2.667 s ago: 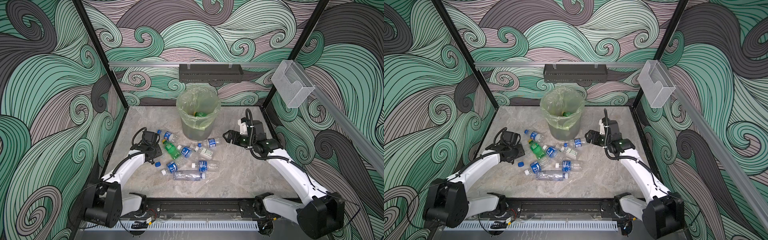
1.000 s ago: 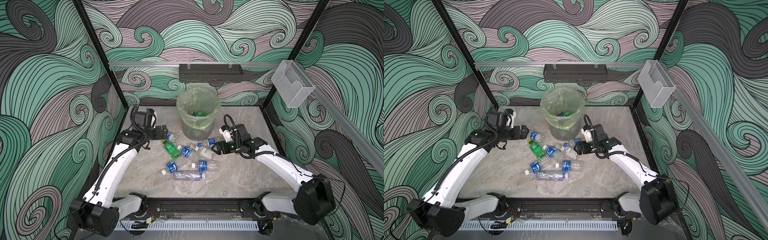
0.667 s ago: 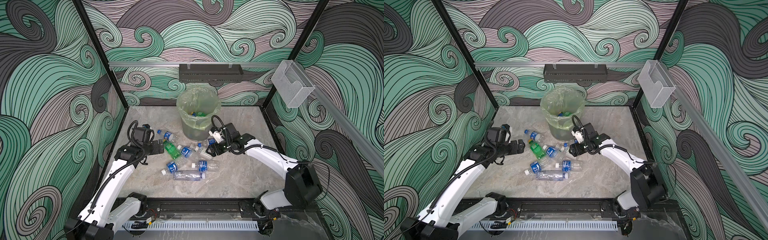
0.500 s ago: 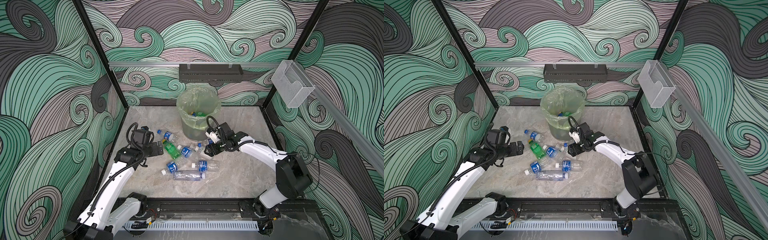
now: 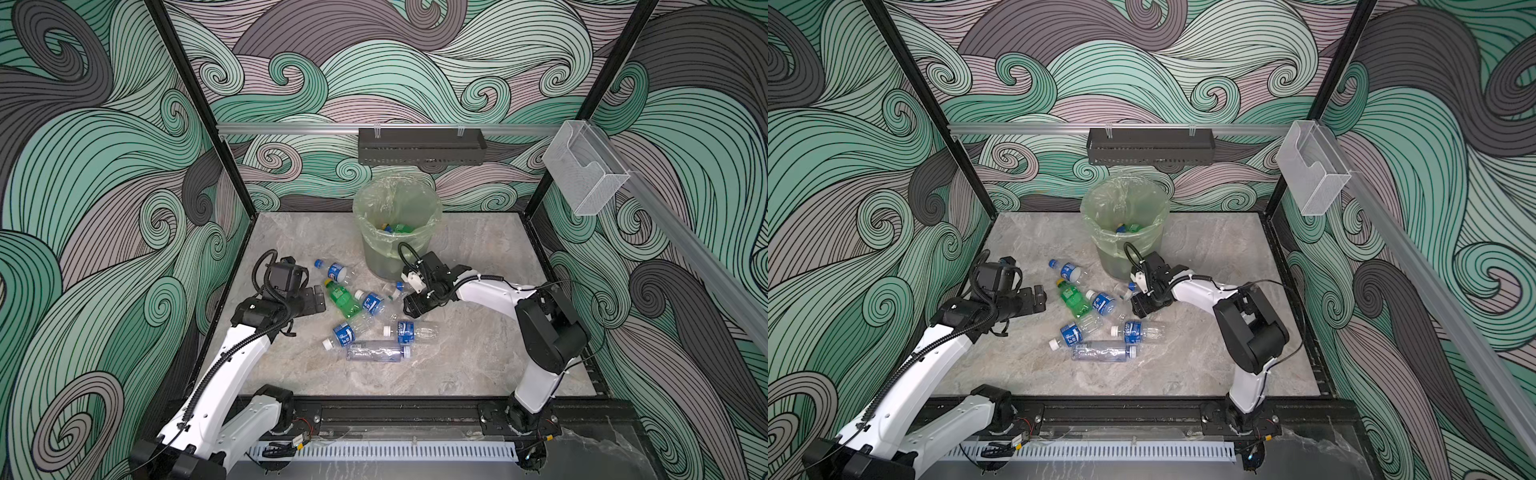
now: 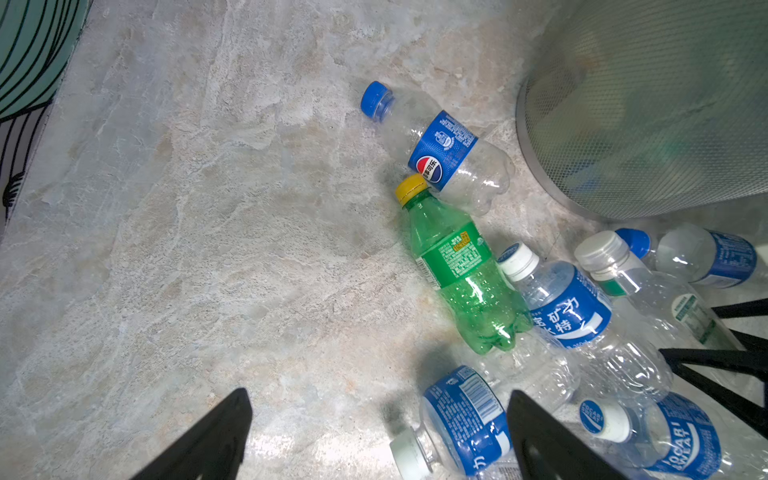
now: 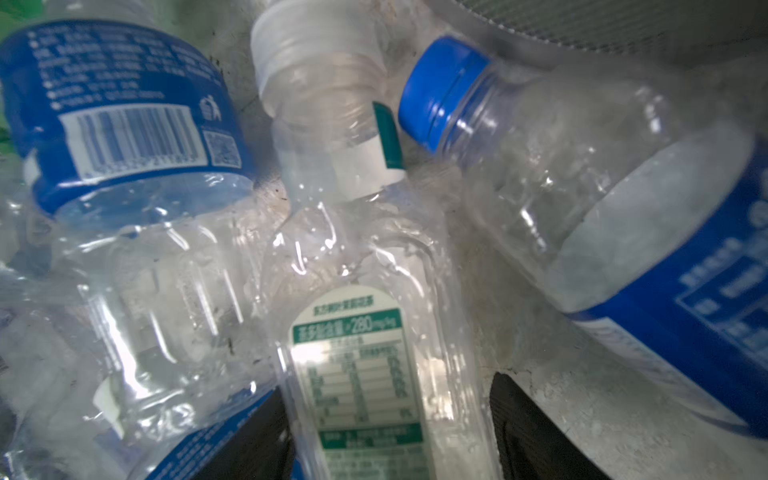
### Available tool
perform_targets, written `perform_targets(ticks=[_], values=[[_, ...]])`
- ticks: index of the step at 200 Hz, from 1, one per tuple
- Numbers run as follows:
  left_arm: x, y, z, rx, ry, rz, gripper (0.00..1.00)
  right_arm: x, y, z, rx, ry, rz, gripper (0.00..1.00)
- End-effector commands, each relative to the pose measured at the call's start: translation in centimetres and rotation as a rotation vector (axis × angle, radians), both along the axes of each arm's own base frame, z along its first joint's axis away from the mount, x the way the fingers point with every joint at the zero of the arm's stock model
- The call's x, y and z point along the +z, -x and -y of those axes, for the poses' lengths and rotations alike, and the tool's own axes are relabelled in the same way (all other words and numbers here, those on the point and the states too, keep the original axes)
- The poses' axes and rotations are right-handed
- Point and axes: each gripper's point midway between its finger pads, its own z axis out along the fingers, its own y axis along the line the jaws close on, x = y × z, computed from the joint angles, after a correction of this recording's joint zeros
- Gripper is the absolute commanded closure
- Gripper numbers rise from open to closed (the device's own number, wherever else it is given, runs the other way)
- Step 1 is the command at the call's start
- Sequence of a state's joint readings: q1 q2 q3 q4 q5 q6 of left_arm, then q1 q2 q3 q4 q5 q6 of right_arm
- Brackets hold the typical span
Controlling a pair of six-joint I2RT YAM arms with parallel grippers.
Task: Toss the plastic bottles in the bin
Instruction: 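Grasp the clear square green-labelled bottle with the right gripper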
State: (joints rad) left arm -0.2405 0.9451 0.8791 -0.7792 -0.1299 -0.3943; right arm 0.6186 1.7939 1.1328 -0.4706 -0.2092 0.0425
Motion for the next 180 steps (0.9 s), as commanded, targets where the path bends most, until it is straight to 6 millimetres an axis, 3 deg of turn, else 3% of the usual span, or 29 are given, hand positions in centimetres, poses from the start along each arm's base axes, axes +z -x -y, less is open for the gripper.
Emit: perform_targets(ticks=[1, 36, 106, 138, 180], values=[[0.3, -0.4, -0.6, 0.036, -0.007, 0.024, 0.02, 0.0, -0.7, 0.0, -0.028, 0.023, 0.034, 0.29], [-0.1, -0.6, -0.7, 0.050, -0.005, 0.027, 0.02, 0.6, -0.1, 0.2, -0.043, 0.005, 0.057, 0.41], [-1.2, -1.3, -0.7, 0.084, 0.001, 0.013, 0.02, 5.5, 1.7, 2.4, -0.104, -0.065, 0.150, 0.46], [-1.3, -1.6, -0.7, 0.088, 0.005, 0.011, 0.02, 6.6, 2.4, 4.8, -0.188, -0.100, 0.161, 0.47], [-1.8, -1.8, -1.1, 0.125, -0.001, 0.010, 0.02, 7.3, 2.6, 9.6, -0.385, -0.156, 0.231, 0.47]])
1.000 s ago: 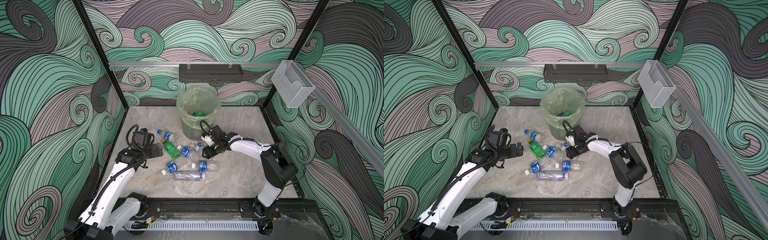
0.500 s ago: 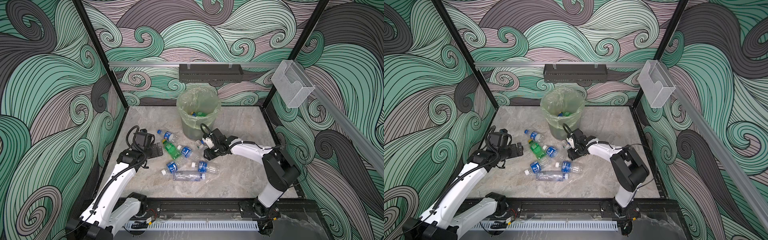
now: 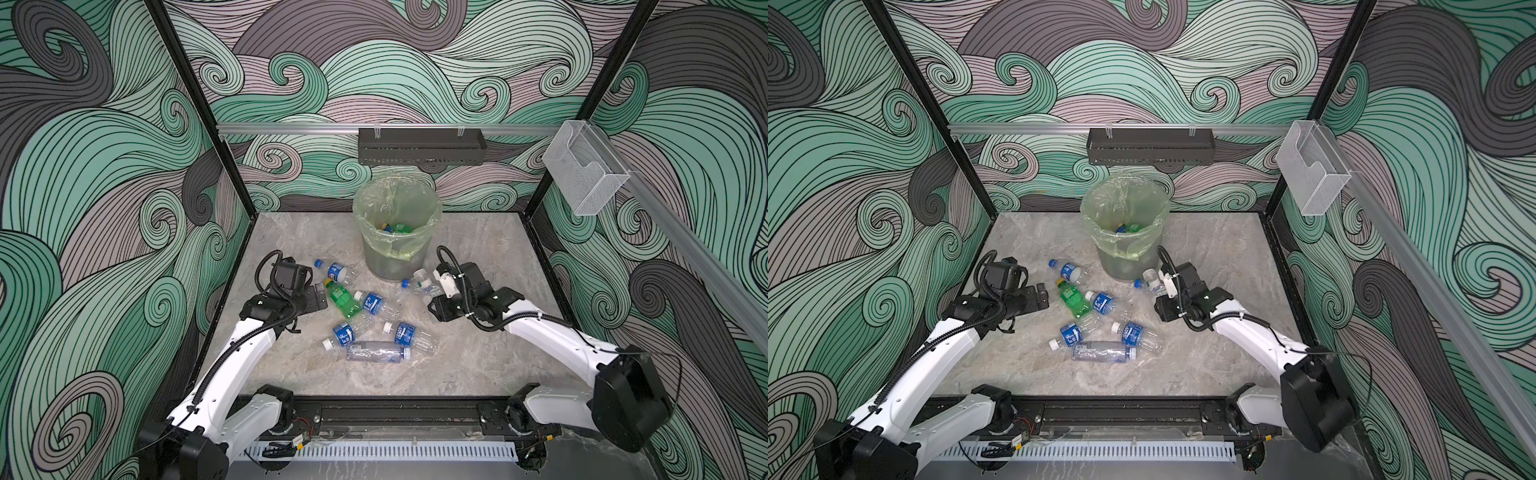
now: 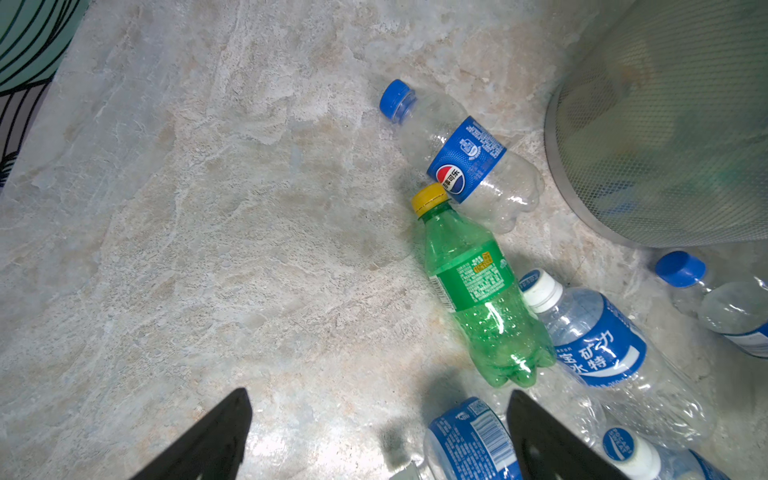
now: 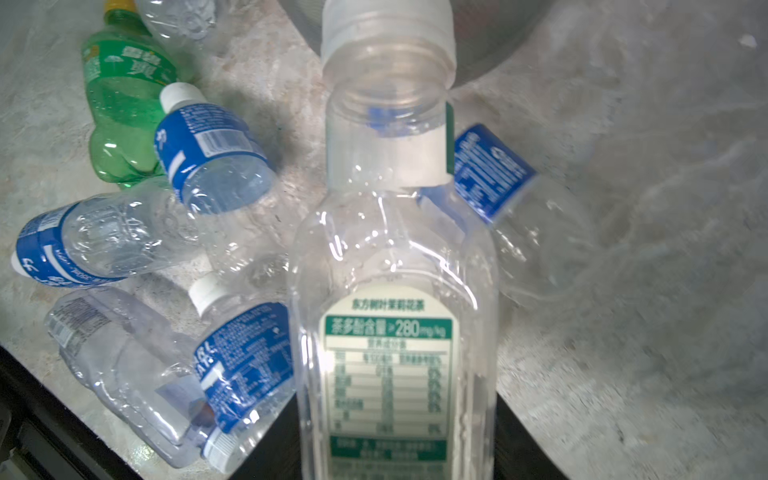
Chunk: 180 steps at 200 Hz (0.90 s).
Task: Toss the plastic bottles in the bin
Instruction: 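Grasp the clear square green-labelled bottle with the right gripper, then lift the clear square bottle with the right gripper and drop it into the bin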
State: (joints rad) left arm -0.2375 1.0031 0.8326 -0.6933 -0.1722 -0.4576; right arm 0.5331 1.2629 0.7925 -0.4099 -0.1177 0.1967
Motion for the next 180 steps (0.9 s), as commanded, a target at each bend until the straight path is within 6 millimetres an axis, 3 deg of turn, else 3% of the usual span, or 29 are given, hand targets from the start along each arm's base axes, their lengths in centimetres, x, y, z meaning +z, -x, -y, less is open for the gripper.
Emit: perform_targets(ticks=[1, 44, 68, 91, 111, 127, 143, 148, 154, 163, 180], values=[[0.2, -0.6, -0.6, 0.046, -0.002, 0.020, 0.02, 0.8, -0.4, 2.2, -0.122, -0.053, 0.036, 0.47], [-0.3, -1.3, -0.2, 0.040, 0.003, 0.000, 0.01, 2.6, -0.1, 4.7, -0.208, -0.116, 0.100, 0.50], [-0.4, -1.6, -0.1, 0.047, 0.016, -0.007, 0.02, 5.6, -0.2, 4.7, -0.190, -0.132, 0.154, 0.56], [-0.6, -1.8, 0.0, 0.057, 0.022, -0.012, 0.02, 11.7, -1.4, 4.0, -0.155, -0.177, 0.274, 0.55], [-0.9, -1.8, 0.0, 0.066, 0.029, -0.021, 0.02, 18.5, -3.1, 2.1, -0.063, -0.232, 0.384, 0.54], [-1.3, -1.9, 0.2, 0.070, 0.042, -0.026, 0.02, 23.6, -5.7, -0.1, 0.004, -0.286, 0.444, 0.54], [-1.6, -2.0, 0.4, 0.078, 0.061, -0.030, 0.02, 28.0, -9.7, -3.0, 0.041, -0.342, 0.497, 0.56], [-1.7, -2.0, 0.5, 0.079, 0.069, -0.032, 0.02, 29.1, -11.1, -3.7, 0.034, -0.353, 0.512, 0.54], [-1.7, -2.0, 0.7, 0.076, 0.077, -0.036, 0.02, 30.3, -12.6, -4.1, 0.011, -0.364, 0.527, 0.44], [-1.8, -1.9, 0.9, 0.070, 0.091, -0.042, 0.01, 30.3, -14.9, -5.2, 0.004, -0.357, 0.505, 0.27], [-1.9, -1.8, 1.7, 0.042, 0.123, -0.053, 0.01, 30.8, -15.9, -6.3, 0.029, -0.343, 0.499, 0.13]])
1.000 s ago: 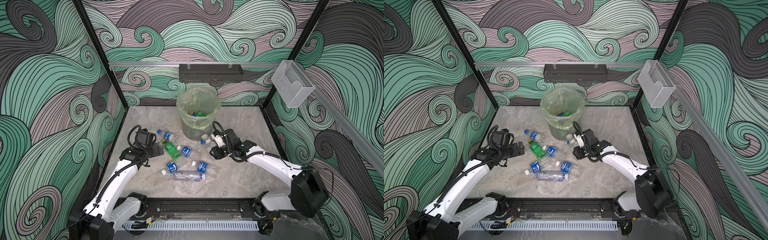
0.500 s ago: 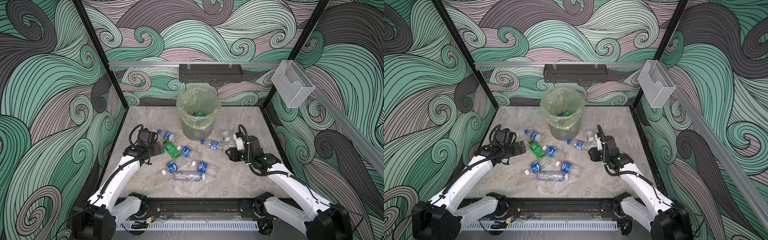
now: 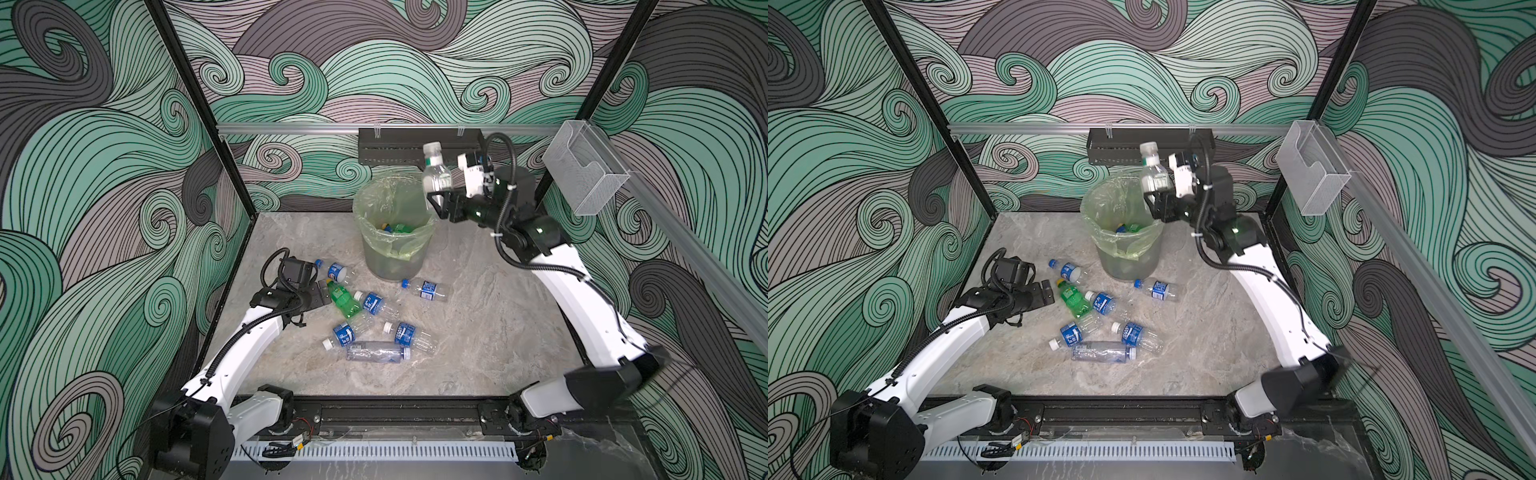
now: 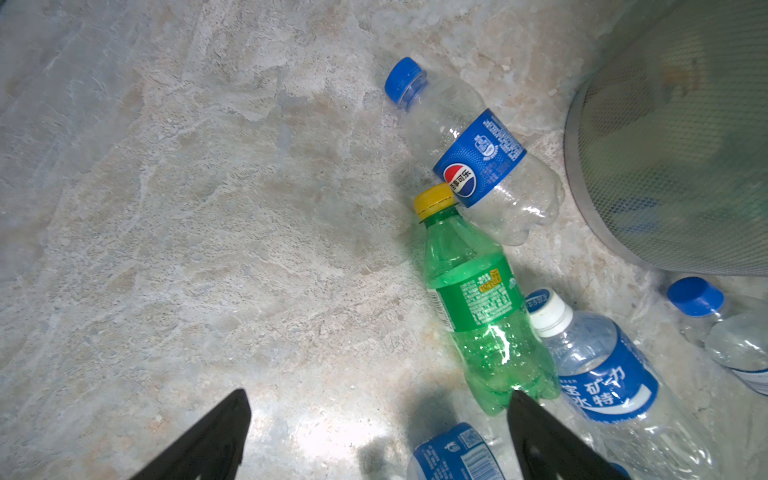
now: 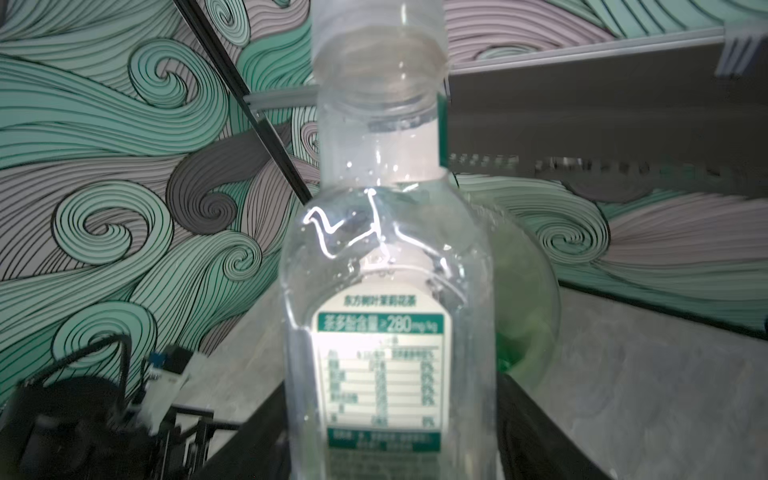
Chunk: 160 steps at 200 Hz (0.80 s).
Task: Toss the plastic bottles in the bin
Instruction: 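Lift the clear square bottle with the right gripper and drop it into the bin, then withdraw the right gripper from the bin while the left gripper lowers toward a green bottle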
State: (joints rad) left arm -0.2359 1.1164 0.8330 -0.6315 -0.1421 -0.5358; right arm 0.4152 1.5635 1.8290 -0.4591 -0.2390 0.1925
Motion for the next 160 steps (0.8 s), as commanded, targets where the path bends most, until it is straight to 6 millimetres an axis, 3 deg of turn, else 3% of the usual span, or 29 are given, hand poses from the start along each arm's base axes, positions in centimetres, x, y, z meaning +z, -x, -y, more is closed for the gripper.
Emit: perform_targets(ticks=[1, 31, 75, 128, 160], values=[[0.3, -0.3, 0.9, -0.007, 0.068, 0.002, 0.01, -1.9, -1.4, -1.9, 0.045, 0.043, -0.072, 0.12], [-0.4, 0.1, 1.7, -0.032, 0.102, -0.036, 0.01, -1.4, 0.6, -1.1, 0.042, 0.023, 0.000, 0.03], [-0.2, -0.7, 2.3, -0.056, 0.120, -0.039, 0.01, -4.0, 5.5, 2.0, 0.009, 0.047, -0.003, 0.00], [-0.9, -1.9, 3.4, -0.050, 0.169, -0.057, 0.01, -12.5, 9.9, 7.6, -0.153, 0.139, -0.125, 0.00], [-1.4, -3.0, 4.2, -0.046, 0.210, -0.059, 0.01, -17.5, 12.2, 9.6, -0.206, 0.149, -0.220, 0.00]])
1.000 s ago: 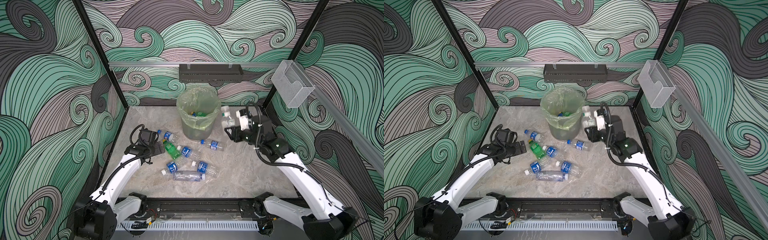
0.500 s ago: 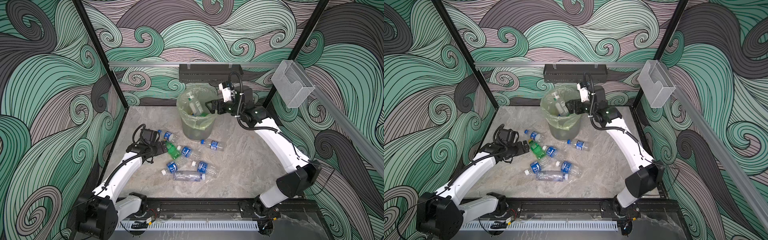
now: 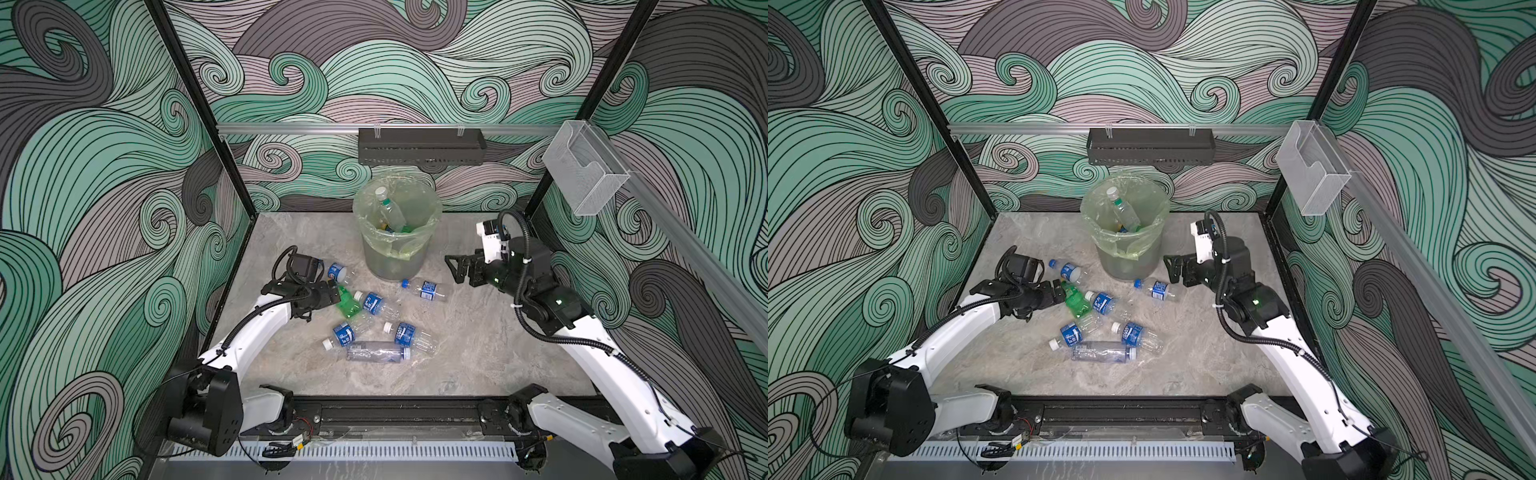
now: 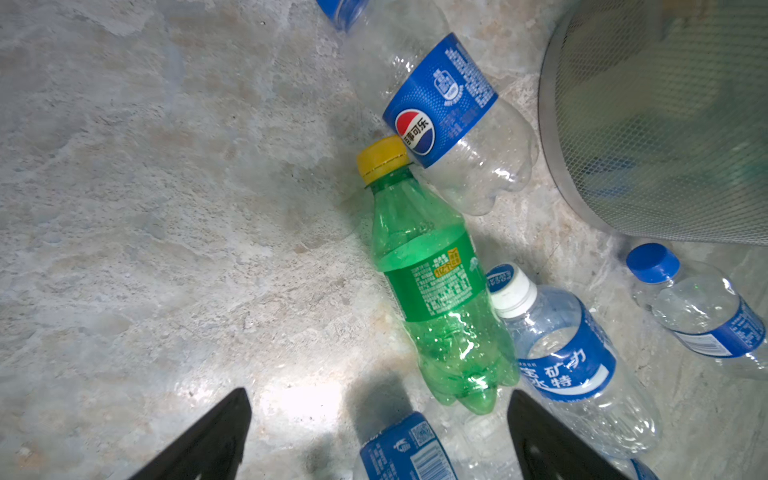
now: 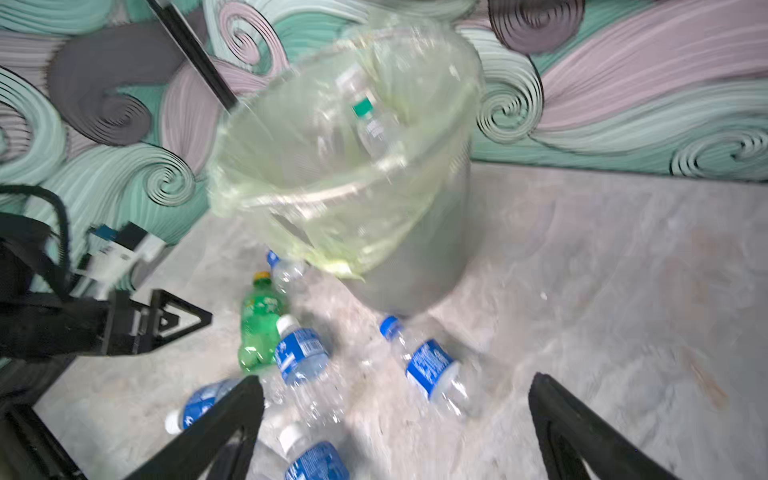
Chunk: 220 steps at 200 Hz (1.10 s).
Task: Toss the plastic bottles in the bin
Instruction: 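Withdraw the right gripper from the bin while the left gripper lowers toward a green bottle, then grasp the green yellow-capped bottle with the left gripper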
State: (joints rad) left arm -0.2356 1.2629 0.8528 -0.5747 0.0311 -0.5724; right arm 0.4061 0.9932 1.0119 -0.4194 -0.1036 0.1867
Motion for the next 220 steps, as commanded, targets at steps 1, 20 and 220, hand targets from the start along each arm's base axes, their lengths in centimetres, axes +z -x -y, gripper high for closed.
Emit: perform_targets(ticks=[1, 20, 220], values=[[1.4, -2.0, 0.9, 0.020, 0.065, 0.044, 0.01, -2.8, 1.0, 1.9, -0.078, 0.018, -0.053, 0.00], [1.1, -2.5, 1.2, 0.037, 0.078, 0.035, 0.01, -4.6, 1.8, 2.5, -0.103, 0.015, -0.086, 0.00], [-4.6, -4.9, 3.5, 0.063, 0.124, -0.112, 0.06, -7.9, 1.5, 2.9, -0.125, 0.048, -0.146, 0.00]])
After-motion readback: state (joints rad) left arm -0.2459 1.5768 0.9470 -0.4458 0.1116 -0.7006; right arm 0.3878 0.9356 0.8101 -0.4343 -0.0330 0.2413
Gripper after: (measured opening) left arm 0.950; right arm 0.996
